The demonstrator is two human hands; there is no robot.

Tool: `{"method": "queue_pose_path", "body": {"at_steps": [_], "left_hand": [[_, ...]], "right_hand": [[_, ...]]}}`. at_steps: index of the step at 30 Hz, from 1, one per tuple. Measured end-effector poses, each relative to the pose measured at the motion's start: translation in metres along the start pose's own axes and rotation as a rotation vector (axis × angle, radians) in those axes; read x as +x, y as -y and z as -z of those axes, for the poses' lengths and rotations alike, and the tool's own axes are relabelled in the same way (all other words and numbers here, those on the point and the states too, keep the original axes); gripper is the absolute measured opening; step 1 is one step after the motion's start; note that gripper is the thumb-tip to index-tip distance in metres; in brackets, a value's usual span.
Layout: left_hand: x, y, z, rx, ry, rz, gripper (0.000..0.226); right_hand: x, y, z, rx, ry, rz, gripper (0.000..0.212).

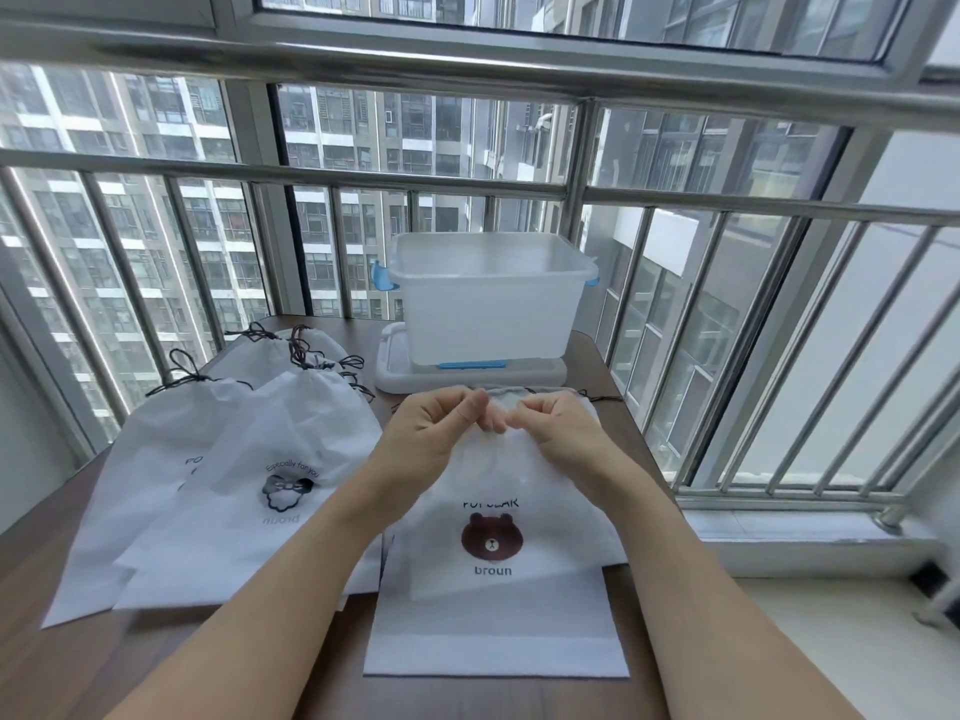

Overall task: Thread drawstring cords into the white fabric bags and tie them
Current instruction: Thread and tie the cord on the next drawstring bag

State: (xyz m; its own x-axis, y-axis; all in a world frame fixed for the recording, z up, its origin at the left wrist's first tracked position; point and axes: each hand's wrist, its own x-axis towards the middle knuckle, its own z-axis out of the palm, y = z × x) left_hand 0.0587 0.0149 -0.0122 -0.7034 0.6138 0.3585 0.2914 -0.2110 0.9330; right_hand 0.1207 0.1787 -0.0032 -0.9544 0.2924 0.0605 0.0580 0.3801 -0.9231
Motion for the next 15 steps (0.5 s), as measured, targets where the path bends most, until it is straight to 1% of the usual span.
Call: {"method": "queue_pose_path", "body": {"at_steps": [2,4,5,8,11,13,15], "left_hand": [[0.0035,0.0021,-0.0004,-0.085,-0.111,0.050,0.038],[0.0067,0.0051,0.0005,-0.144,-0.160,0.084,0.037],[0.0073,0.0067,0.0012,-0.134,-0.173,0.098,0.036],[0.0068,0.0075,0.0015,-0.074,-0.177,0.127,0.033],[0.0067,0.0061,0.0046,-0.076,-0.199,0.147,0.032],[0.0078,0.0067,0.0065,-0.093,-0.210,0.155,0.032],[0.0092,0.0095,0.0047,-0.091,-0.197,0.154,0.033]], "right_hand": [[0.0026,-0.0022,0.0038,0.009,-0.063,-0.007,0.052],[0.0040,-0.0039,0.0058,-0.015,-0.103,0.010,0.055],[0.0037,-0.0046,0.0055,-0.023,-0.094,0.023,0.055],[0.0017,-0.0057,0.0008,0.004,0.035,0.047,0.048],[0.0006,-0.0045,-0.0025,0.033,0.142,0.050,0.039],[0.0005,-0.0029,-0.0012,0.015,0.112,0.033,0.043],[0.0010,-0.0030,0.0011,-0.039,0.017,0.041,0.053]]}}
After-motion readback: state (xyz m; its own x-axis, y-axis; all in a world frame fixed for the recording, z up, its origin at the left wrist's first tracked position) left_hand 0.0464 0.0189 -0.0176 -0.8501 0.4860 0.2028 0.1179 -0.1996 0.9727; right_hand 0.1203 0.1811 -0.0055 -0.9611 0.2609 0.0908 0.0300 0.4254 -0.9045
